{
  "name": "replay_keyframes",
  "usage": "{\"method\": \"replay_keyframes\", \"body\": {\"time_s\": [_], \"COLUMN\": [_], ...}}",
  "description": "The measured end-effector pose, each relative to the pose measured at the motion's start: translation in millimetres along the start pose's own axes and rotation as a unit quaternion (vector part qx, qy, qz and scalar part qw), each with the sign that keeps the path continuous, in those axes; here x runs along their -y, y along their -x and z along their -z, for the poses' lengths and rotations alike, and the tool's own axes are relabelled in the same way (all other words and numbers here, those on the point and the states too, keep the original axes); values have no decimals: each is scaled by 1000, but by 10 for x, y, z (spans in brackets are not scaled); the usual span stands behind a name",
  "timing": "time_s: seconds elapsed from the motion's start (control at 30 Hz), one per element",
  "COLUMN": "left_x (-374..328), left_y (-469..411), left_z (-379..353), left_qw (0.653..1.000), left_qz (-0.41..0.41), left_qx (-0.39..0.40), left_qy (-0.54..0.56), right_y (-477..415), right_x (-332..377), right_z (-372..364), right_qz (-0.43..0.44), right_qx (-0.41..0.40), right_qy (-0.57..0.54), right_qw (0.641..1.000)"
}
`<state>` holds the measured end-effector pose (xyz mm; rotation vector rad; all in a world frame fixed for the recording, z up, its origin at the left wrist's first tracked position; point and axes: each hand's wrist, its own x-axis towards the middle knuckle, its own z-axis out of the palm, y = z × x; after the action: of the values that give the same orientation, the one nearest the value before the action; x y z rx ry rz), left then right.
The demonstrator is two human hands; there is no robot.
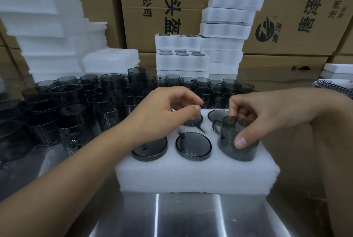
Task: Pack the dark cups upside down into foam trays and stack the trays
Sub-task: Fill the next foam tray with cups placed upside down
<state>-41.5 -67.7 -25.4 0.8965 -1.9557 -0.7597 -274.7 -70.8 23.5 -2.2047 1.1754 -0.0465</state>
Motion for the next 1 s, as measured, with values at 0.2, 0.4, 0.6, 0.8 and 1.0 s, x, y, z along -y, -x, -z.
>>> {"method": "replay_keyframes", "body": {"time_s": [0.2, 0.4, 0.6, 0.8, 1.0], "left_x": [-13, -41, -122, -125, -120], "left_y": [26, 46, 104, 119, 116], "left_z": [-6, 1, -18, -23, -20], "left_qw": [999, 999, 989, 977, 977], "left_qz": [-12, -17, -59, -54, -54], "left_qx": [14, 28, 123, 195, 190], "left_qy": [-28, -34, -52, -72, -79], "right_y": [11, -36, -63, 37, -51], "right_x": [56, 74, -54, -365, -393], "right_z": [-25, -65, 46, 197, 161], "right_qz": [-1, -34, 13, 17, -9], "right_qx": [7, 12, 5, -19, 20], "right_qy": [45, 93, 20, -101, -130], "right_qw": [999, 995, 1000, 995, 991]}}
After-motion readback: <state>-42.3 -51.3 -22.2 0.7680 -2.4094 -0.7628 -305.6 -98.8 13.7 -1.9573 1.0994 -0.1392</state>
